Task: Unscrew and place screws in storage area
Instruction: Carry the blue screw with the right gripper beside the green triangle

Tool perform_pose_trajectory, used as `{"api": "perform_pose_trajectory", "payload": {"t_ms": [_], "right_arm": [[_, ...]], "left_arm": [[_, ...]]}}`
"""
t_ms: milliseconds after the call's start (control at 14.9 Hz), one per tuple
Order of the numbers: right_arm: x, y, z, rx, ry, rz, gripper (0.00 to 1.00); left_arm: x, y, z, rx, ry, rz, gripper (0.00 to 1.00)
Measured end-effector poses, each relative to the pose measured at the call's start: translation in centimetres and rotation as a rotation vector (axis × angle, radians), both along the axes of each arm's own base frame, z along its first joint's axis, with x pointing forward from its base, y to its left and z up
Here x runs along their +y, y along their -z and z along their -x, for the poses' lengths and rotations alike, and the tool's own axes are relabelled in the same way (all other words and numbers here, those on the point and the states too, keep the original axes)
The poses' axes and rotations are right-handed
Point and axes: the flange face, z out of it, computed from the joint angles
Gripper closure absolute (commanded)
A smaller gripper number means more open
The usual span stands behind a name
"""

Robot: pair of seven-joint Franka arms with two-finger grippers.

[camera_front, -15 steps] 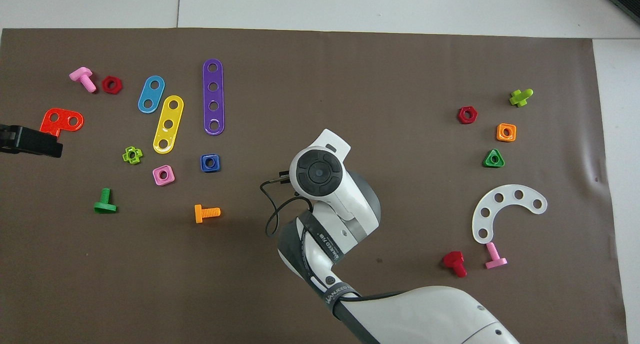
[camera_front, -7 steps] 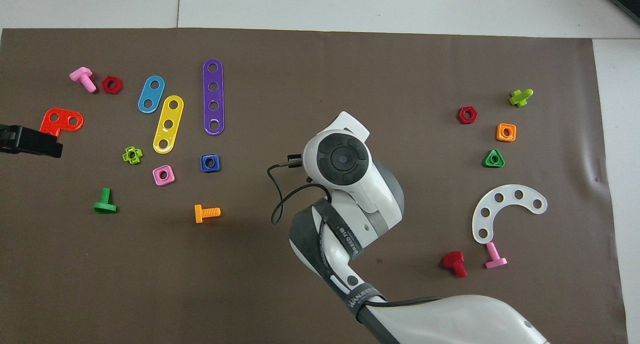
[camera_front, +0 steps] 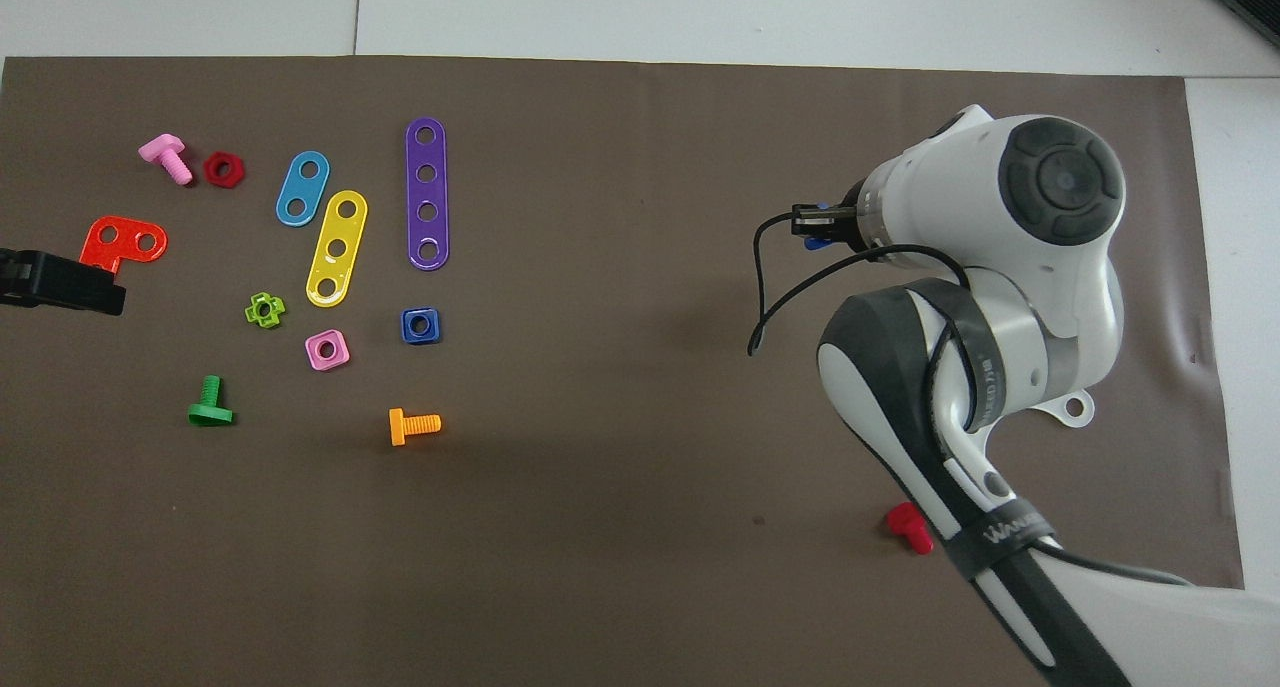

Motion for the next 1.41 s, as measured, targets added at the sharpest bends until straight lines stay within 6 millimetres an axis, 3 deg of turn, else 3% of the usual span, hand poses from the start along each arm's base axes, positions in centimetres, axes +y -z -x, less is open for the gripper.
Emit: {"api": "perform_pose_trajectory", "payload": {"t_ms": [268, 402, 536, 804, 871, 938, 1004, 1272, 1406], "right_arm": [[-9.6, 5.3, 0.3, 0.051, -0.049, 0.011, 1.00], [-12.8, 8.7, 1.6, 0.049, -0.061, -0.019, 1.00], [-14.8, 11.8, 3.1, 0.044, -0.066, -0.019, 1.00], [-15.0, 14.6, 4.9, 0.045, -0.063, -0.012, 1.00], [-15.0, 14.9, 5.1, 0.049, -0.064, -0.012, 0.89], [-14.9, 15.0, 5.1, 0.051, -0.065, -0.012, 0.34], [-14.9, 15.0, 5.1, 0.051, -0.064, -0.012, 0.00], [-14.9, 14.7, 5.0, 0.044, -0.064, -0.013, 0.00], [-14.8, 13.1, 4.3, 0.023, -0.052, -0.019, 0.00]], "left_arm": [[0.0, 0.0, 0.0, 0.000, 0.000, 0.000, 0.00], [0.0, 0.0, 0.0, 0.000, 0.000, 0.000, 0.00], [0.0, 0.0, 0.0, 0.000, 0.000, 0.000, 0.00], [0.0, 0.0, 0.0, 0.000, 0.000, 0.000, 0.00], [0.0, 0.0, 0.0, 0.000, 0.000, 0.000, 0.00], [0.0, 0.0, 0.0, 0.000, 0.000, 0.000, 0.00], [0.0, 0.0, 0.0, 0.000, 0.000, 0.000, 0.00], [0.0, 0.0, 0.0, 0.000, 0.000, 0.000, 0.00], [0.0, 0.0, 0.0, 0.000, 0.000, 0.000, 0.00]]}}
